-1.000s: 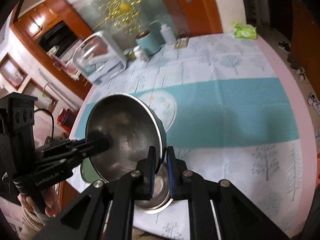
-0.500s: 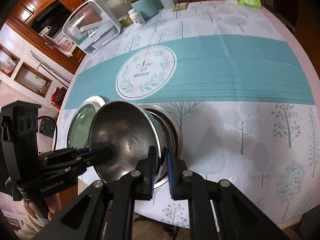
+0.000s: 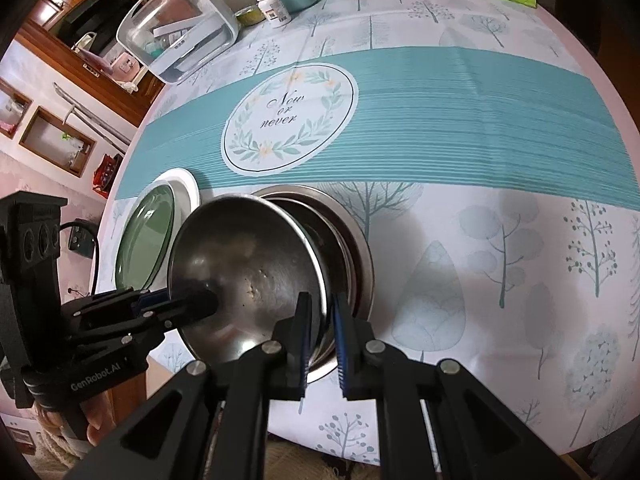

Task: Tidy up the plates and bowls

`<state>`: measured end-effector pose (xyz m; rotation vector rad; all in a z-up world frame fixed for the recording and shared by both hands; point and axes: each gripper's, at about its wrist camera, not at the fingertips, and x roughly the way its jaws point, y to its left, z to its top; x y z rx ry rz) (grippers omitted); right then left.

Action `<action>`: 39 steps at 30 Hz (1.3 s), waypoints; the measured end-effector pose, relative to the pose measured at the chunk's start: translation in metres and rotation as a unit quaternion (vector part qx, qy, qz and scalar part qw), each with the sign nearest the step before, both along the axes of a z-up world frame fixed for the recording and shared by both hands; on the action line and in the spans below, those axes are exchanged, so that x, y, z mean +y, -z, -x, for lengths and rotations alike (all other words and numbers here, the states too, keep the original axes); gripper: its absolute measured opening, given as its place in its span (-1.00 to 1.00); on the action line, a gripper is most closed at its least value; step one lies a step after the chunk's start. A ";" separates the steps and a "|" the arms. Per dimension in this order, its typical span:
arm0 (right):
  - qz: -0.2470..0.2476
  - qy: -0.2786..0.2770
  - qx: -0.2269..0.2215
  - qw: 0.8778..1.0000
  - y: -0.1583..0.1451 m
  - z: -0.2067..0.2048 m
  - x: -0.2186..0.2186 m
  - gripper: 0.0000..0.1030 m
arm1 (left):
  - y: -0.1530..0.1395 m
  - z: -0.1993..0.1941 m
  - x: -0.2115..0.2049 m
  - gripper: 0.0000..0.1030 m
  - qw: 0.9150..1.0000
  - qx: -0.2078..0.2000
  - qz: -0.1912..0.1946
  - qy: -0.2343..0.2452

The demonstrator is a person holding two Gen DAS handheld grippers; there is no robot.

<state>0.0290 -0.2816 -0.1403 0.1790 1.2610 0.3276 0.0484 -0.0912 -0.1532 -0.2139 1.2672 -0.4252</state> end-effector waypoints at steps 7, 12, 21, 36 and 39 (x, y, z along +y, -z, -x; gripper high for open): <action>0.025 0.003 -0.030 0.999 -0.008 0.000 0.003 -0.77 | -0.016 0.001 0.003 0.02 0.999 -0.041 -0.018 -0.007; 0.023 0.002 -0.048 0.999 -0.017 0.002 0.002 -0.77 | -0.029 0.002 0.009 0.07 0.998 -0.059 -0.013 -0.018; 0.018 -0.007 -0.073 0.997 -0.031 0.010 0.006 -0.77 | -0.043 0.008 0.011 0.23 0.996 -0.087 -0.021 -0.021; 0.014 -0.010 -0.105 0.994 -0.050 0.018 0.004 -0.70 | -0.069 0.020 0.002 0.60 0.989 -0.141 -0.037 -0.014; 0.018 -0.004 -0.125 0.992 -0.060 0.020 0.002 -0.34 | -0.077 0.021 0.003 0.72 0.986 -0.159 -0.048 -0.020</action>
